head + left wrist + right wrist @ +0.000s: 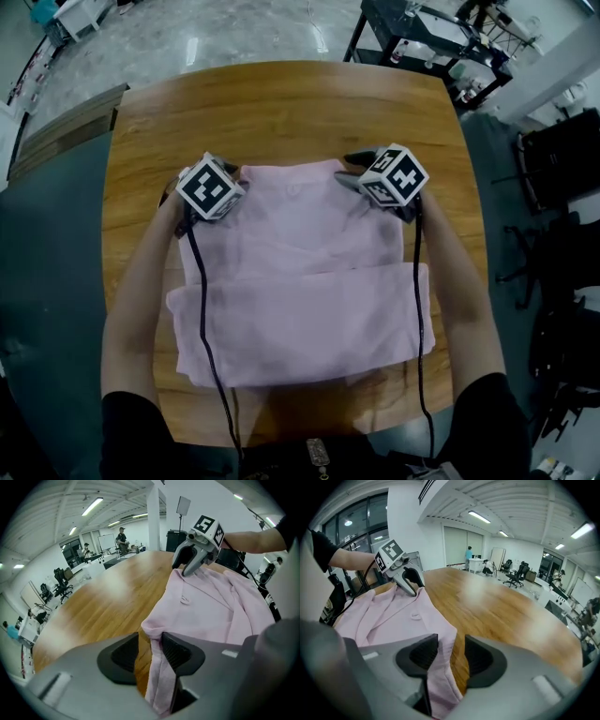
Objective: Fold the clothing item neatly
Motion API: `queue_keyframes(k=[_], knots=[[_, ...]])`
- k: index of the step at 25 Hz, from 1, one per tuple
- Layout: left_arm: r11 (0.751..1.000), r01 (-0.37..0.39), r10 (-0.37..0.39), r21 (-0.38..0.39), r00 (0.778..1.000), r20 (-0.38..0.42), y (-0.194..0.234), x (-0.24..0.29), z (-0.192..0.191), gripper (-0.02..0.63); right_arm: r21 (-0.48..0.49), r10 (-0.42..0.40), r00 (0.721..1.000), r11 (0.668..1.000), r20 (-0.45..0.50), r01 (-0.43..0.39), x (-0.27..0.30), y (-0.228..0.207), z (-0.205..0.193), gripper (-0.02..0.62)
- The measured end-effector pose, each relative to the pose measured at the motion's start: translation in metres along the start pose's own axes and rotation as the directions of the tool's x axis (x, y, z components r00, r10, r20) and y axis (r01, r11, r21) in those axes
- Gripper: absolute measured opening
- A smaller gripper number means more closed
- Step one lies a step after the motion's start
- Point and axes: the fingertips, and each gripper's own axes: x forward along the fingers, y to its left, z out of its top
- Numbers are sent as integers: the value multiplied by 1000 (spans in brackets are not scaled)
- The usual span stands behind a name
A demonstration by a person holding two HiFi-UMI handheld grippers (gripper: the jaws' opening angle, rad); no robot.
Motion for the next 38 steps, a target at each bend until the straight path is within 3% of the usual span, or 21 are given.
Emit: queue_keyframes(k=[4, 7, 9, 18, 24, 32, 38], knots=[[998, 59, -59, 18, 998, -36, 1, 6, 2, 172, -4, 41, 998, 999, -37, -41, 11, 1, -4, 160], [994, 106, -104, 19, 992, -66, -5, 8, -1, 99, -33, 66, 997, 997, -38, -67, 13, 8, -3, 39], [995, 101, -99, 25, 992, -81, -7, 6, -3, 68, -56, 66, 998, 996, -20, -67, 8, 11, 0, 17], [1000, -12, 13, -15, 1000, 9, -10, -42, 10, 43, -126, 2, 994, 992, 105, 11, -49, 30, 29, 17], [991, -129, 127, 28, 989, 72, -34, -106, 27, 41, -190, -33, 979, 979, 199, 71, -111, 63, 51, 16], [958, -270, 263, 95, 962, 79, -108, -190, 23, 41, -271, -42, 961, 955, 272, 118, -188, 137, 53, 15], [942, -317, 311, 107, 948, 69, -179, -233, -3, 40, -307, -28, 954, 944, 298, 123, -226, 206, 27, 16]])
